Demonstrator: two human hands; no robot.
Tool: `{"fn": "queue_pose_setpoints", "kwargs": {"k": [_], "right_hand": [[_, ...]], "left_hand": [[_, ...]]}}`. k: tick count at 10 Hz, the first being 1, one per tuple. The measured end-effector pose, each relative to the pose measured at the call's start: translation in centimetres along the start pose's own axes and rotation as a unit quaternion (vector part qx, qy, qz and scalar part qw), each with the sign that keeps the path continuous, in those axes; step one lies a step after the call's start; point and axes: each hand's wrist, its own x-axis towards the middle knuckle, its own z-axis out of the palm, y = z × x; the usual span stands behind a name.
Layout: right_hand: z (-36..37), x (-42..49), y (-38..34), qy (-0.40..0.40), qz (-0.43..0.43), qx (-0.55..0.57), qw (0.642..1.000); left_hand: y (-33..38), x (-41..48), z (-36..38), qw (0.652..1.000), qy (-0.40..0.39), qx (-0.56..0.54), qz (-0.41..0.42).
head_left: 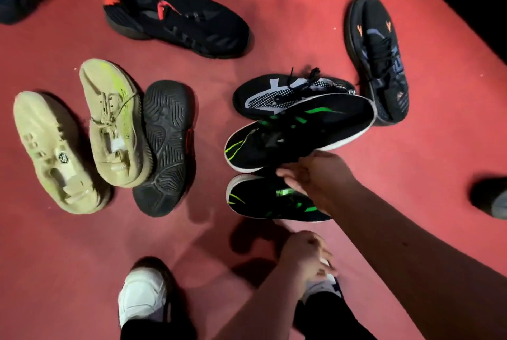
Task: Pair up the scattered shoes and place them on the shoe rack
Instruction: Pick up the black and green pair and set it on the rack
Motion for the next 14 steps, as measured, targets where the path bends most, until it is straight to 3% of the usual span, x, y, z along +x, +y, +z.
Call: {"fn": "queue_pose_setpoints", "kwargs": {"k": [1, 2, 3, 4, 5, 6, 7, 8, 10, 12, 14], "right_hand": [[-0.5, 0.0, 1.7, 0.005, 0.028, -0.100, 0.995], [-2.6, 0.2, 3.8, 0.078, 0.021, -0.130, 0.988], [-4.1, 0.0, 6.3, 0.104, 0.109, -0.109, 0.983], [-4.0, -0.6, 8.8, 0.080, 0.178, -0.052, 0.979], [-3.4, 0.2, 10.5, 0.076, 0.181, 0.037, 0.980], [-3.2, 2.2, 11.6, 0.087, 0.171, 0.177, 0.965], [-3.4, 3.7, 12.9, 0.065, 0.167, 0.269, 0.946], [-3.5, 4.6, 14.3, 0.050, 0.168, 0.299, 0.938], [-3.4, 4.6, 15.3, 0.098, 0.124, 0.252, 0.955], [-7.7, -1.4, 12.6, 0.133, 0.056, 0.083, 0.986], [-11.8, -10.6, 9.6, 0.108, 0.080, -0.022, 0.991]], "left_hand": [[-1.0, -2.7, -3.5, 0.983, 0.005, 0.183, 0.014], [-1.3, -1.7, -9.3, 0.958, 0.125, 0.254, 0.031], [0.8, -2.3, -14.0, 0.913, 0.234, 0.329, 0.064], [5.1, -3.1, -15.5, 0.870, 0.338, 0.329, 0.141], [9.2, -2.6, -15.1, 0.836, 0.380, 0.333, 0.213], [11.2, -0.9, -13.9, 0.790, 0.342, 0.423, 0.281], [11.9, 0.5, -13.5, 0.742, 0.359, 0.501, 0.263], [12.5, 1.6, -13.9, 0.763, 0.345, 0.471, 0.279], [12.6, 0.8, -13.5, 0.735, 0.325, 0.510, 0.306], [10.0, -3.4, -13.1, 0.791, 0.291, 0.485, 0.231], [5.3, -13.8, -10.0, 0.857, 0.295, 0.397, 0.143]]}}
